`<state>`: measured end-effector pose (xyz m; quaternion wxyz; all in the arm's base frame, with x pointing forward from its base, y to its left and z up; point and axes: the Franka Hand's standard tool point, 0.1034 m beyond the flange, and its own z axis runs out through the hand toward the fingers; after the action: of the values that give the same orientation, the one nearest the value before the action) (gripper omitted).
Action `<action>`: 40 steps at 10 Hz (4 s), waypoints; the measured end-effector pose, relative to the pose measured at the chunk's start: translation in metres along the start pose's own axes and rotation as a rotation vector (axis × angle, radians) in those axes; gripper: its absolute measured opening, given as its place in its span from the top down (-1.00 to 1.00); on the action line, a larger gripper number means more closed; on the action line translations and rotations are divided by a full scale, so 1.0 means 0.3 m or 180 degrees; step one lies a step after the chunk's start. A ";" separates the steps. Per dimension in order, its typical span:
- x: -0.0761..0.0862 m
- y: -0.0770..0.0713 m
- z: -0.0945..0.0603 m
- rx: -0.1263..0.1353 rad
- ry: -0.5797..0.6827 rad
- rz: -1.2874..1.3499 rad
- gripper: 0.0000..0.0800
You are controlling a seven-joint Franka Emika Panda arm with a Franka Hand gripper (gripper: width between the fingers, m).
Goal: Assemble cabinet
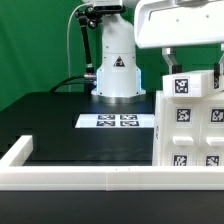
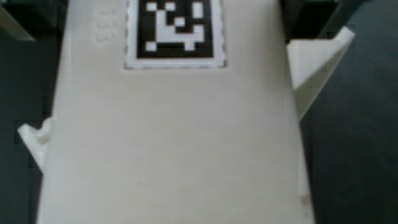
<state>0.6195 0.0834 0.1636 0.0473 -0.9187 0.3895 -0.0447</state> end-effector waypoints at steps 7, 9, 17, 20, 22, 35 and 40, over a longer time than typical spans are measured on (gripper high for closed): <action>-0.019 0.003 -0.001 0.0000 -0.0003 0.2193 -0.40; -0.018 0.006 0.002 0.0008 -0.0050 0.2781 -0.40; -0.034 -0.014 -0.011 0.0050 -0.0157 0.3184 -0.98; -0.050 -0.029 -0.033 0.0101 -0.0188 0.3007 -0.99; -0.057 -0.027 -0.026 0.0010 -0.0216 0.2522 -0.99; -0.014 -0.065 -0.044 0.0130 -0.0217 -0.1563 -0.99; 0.001 -0.065 -0.037 0.0182 -0.0081 -0.2862 -0.99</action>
Offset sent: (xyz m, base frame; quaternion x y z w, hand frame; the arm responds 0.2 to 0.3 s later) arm -0.0164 -0.0036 -0.0003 -0.0227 0.0260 0.2230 0.9742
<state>0.6322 0.0960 0.1771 0.0534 -0.9955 -0.0503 -0.0602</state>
